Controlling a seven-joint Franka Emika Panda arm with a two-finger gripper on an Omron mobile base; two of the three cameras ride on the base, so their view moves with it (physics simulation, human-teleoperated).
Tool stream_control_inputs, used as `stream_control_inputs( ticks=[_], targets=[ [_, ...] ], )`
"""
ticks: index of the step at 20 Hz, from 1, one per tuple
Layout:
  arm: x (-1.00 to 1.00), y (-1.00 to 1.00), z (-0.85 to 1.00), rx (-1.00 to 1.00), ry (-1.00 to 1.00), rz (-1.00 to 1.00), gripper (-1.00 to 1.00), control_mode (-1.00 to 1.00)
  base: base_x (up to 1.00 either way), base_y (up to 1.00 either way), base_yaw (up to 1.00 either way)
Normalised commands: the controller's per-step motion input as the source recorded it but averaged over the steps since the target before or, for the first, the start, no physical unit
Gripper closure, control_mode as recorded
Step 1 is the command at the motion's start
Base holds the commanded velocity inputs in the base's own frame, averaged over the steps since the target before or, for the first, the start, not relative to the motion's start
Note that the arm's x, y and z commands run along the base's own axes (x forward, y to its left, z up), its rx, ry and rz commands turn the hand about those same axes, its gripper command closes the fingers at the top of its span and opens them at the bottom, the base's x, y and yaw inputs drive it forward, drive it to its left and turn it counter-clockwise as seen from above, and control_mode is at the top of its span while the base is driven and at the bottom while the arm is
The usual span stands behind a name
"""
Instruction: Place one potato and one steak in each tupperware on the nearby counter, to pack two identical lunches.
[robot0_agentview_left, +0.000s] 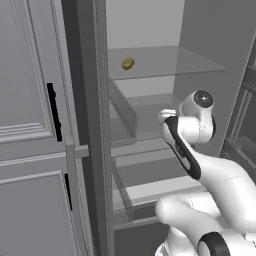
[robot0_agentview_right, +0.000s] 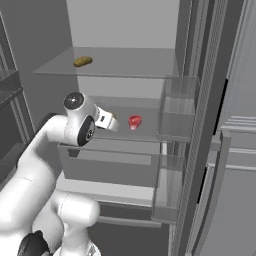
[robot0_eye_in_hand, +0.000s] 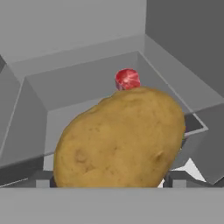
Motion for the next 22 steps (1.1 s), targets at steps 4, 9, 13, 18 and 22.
stream_control_inputs(
  ticks=[4, 9, 13, 18, 22],
  targets=[
    [-1.0, -0.01, 0.37, 0.0, -0.07, 0.0, 1.0, -1.0, 0.0, 0.0, 0.0],
    [-1.0, 0.0, 0.28, 0.0, -0.08, 0.0, 1.0, -1.0, 0.0, 0.0, 0.0],
    [-0.25, 0.0, 0.04, 0.0, -0.03, 0.0, 1.0, 1.0, -0.75, 0.0, 0.0],
    [0.0, 0.0, 0.0, 0.0, 0.0, 0.0, 1.0, 1.0, -1.0, 0.03, 0.03],
    [0.0, 0.0, 0.0, 0.0, 0.0, 0.0, 1.0, 1.0, -1.0, 0.55, 0.1]
  ],
)
